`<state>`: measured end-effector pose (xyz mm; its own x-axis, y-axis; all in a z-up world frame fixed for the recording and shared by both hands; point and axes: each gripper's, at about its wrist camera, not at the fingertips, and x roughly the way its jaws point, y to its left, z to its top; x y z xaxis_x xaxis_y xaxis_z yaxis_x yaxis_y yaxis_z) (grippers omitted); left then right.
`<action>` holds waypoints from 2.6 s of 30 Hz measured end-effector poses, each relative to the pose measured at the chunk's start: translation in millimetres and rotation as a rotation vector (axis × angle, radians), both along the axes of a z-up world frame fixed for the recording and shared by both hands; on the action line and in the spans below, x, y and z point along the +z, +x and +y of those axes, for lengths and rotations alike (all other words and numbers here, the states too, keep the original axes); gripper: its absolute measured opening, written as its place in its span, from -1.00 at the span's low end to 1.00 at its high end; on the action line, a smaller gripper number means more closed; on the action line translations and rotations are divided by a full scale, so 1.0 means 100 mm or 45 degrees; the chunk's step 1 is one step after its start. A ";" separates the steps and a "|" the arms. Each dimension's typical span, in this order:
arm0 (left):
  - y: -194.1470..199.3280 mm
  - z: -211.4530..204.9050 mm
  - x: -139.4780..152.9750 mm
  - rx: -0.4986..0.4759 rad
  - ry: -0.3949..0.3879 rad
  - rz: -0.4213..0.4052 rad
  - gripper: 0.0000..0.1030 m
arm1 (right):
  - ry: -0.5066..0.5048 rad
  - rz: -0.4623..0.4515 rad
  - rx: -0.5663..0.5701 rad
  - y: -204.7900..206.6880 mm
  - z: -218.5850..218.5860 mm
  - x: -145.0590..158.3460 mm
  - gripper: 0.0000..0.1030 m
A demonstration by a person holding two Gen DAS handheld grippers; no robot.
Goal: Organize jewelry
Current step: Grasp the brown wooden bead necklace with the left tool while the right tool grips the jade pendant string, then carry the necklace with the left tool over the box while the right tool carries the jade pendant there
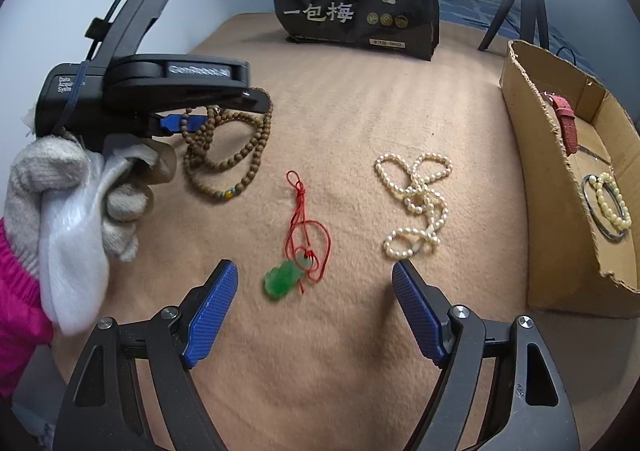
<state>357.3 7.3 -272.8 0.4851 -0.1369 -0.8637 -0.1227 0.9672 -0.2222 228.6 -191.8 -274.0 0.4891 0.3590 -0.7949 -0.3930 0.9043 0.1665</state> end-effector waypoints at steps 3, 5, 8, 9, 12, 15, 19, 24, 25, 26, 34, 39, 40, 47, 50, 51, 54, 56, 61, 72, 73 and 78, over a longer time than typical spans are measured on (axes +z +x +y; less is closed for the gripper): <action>0.03 -0.15 -0.05 -0.035 0.142 0.009 0.56 | -0.008 -0.001 -0.008 0.05 0.04 -0.03 0.54; 0.04 -0.26 -0.09 -0.073 0.249 0.002 0.56 | -0.025 -0.006 -0.007 0.07 0.07 -0.06 0.49; 0.04 -0.31 -0.12 -0.101 0.308 -0.021 0.56 | -0.063 -0.019 -0.001 0.05 0.12 -0.07 0.44; 0.04 -0.30 -0.13 -0.102 0.299 -0.021 0.56 | -0.074 -0.023 0.001 0.05 0.13 -0.07 0.42; 0.03 -0.26 -0.13 -0.108 0.299 -0.035 0.37 | -0.124 -0.039 -0.001 0.05 0.17 -0.09 0.29; -0.03 -0.19 -0.12 -0.113 0.306 -0.050 -0.07 | -0.157 -0.056 0.006 0.04 0.19 -0.08 -0.13; -0.09 -0.08 -0.06 -0.102 0.284 -0.049 -0.75 | -0.143 -0.048 0.022 0.02 0.17 -0.07 -0.53; -0.15 0.02 -0.02 -0.087 0.209 -0.039 -0.80 | -0.133 -0.063 0.034 -0.04 0.15 -0.05 -0.85; -0.17 0.04 -0.01 -0.084 0.200 -0.040 -0.80 | -0.124 -0.066 0.037 -0.06 0.13 -0.03 -0.87; -0.20 0.06 0.01 -0.081 0.195 -0.042 -0.80 | -0.118 -0.068 0.037 -0.06 0.13 -0.02 -0.87; -0.43 0.15 0.23 -0.077 0.159 -0.090 -0.80 | -0.035 -0.077 0.013 -0.17 -0.04 0.14 -0.90; -0.57 0.14 0.40 -0.097 0.138 -0.129 -0.80 | -0.003 -0.099 -0.007 -0.24 -0.14 0.30 -0.90; -0.61 0.14 0.44 -0.102 0.132 -0.138 -0.80 | 0.001 -0.107 -0.010 -0.27 -0.16 0.34 -0.90; -0.85 0.12 0.78 -0.144 0.085 -0.212 -0.80 | 0.016 -0.178 -0.023 -0.43 -0.27 0.65 -0.90; -0.95 0.13 0.95 -0.153 0.062 -0.245 -0.80 | 0.020 -0.211 -0.027 -0.51 -0.33 0.78 -0.90; -0.97 0.13 1.00 -0.156 0.058 -0.255 -0.80 | 0.025 -0.227 -0.030 -0.54 -0.36 0.85 -0.90; -1.05 0.11 1.19 -0.173 0.053 -0.292 -0.80 | 0.031 -0.257 -0.037 -0.61 -0.43 0.97 -0.90; -1.10 0.09 1.32 -0.189 0.050 -0.317 -0.80 | 0.036 -0.281 -0.045 -0.66 -0.49 1.07 -0.90; -1.20 -0.01 1.58 -0.237 0.014 -0.367 -0.80 | 0.044 -0.324 -0.067 -0.74 -0.61 1.24 -0.90; -1.29 -0.60 2.11 -0.417 -0.027 -0.473 -0.80 | 0.028 -0.407 -0.141 -0.82 -1.04 1.55 -0.90; -1.29 -0.64 2.15 -0.427 -0.033 -0.476 -0.80 | 0.026 -0.414 -0.154 -0.81 -1.10 1.58 -0.90; -1.26 -1.00 2.36 -0.506 -0.060 -0.513 -0.80 | 0.009 -0.448 -0.212 -0.76 -1.37 1.71 -0.90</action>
